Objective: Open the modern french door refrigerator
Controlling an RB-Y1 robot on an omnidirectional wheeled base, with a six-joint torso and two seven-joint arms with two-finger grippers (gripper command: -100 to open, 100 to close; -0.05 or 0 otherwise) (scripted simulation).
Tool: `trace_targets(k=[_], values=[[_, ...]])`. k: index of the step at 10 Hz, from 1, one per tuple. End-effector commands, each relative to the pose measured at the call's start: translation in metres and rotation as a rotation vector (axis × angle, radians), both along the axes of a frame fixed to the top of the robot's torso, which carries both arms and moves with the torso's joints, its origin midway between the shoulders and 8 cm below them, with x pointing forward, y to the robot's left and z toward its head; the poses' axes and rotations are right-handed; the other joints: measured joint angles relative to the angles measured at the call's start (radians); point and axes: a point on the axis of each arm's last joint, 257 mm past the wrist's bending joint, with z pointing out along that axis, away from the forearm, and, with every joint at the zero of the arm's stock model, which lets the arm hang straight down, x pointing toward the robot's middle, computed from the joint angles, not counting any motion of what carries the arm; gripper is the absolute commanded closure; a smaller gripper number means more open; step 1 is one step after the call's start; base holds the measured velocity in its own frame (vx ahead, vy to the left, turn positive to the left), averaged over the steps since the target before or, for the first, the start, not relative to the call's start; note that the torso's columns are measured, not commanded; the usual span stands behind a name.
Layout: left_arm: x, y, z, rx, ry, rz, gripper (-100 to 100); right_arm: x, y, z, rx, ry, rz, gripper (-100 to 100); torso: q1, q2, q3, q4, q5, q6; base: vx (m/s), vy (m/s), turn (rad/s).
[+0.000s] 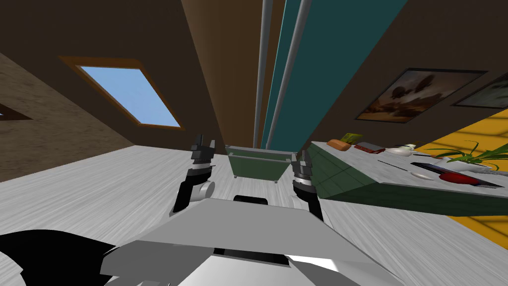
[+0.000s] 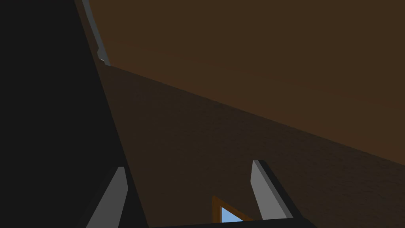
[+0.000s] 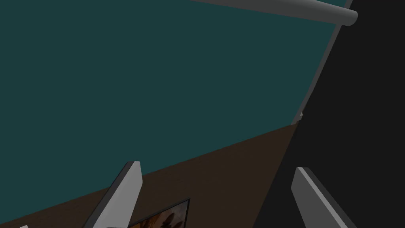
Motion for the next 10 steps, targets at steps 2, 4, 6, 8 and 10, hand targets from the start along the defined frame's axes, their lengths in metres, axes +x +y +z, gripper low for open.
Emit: trace_targets(k=[2,4,6,8,10], values=[[0.000,0.000,0.000,0.000,0.000,0.000,0,0.000,0.000,0.000,0.000,0.000,0.000,0,0.000,0.104,-0.209,0.105,0.000,0.000,0.000,0.000,0.000],[0.000,0.000,0.000,0.000,0.000,0.000,0,0.000,0.000,0.000,0.000,0.000,0.000,0,0.000,0.248,-0.497,0.249,0.000,0.000,0.000,0.000,0.000],[0.000,0.000,0.000,0.000,0.000,0.000,0,0.000,0.000,0.000,0.000,0.000,0.000,0,0.000,0.396,-0.792,0.396,0.000,0.000,0.000,0.000,0.000],[0.000,0.000,0.000,0.000,0.000,0.000,0,0.000,0.000,0.000,0.000,0.000,0.000,0,0.000,0.544,-1.087,0.544,0.000,0.000,0.000,0.000,0.000],[0.000,0.000,0.000,0.000,0.000,0.000,0,0.006,0.003,-0.012,-0.041,0.043,0.006,-100,0.000,0.691,-1.382,0.691,0.000,0.000,0.005,0.008,0.046]])
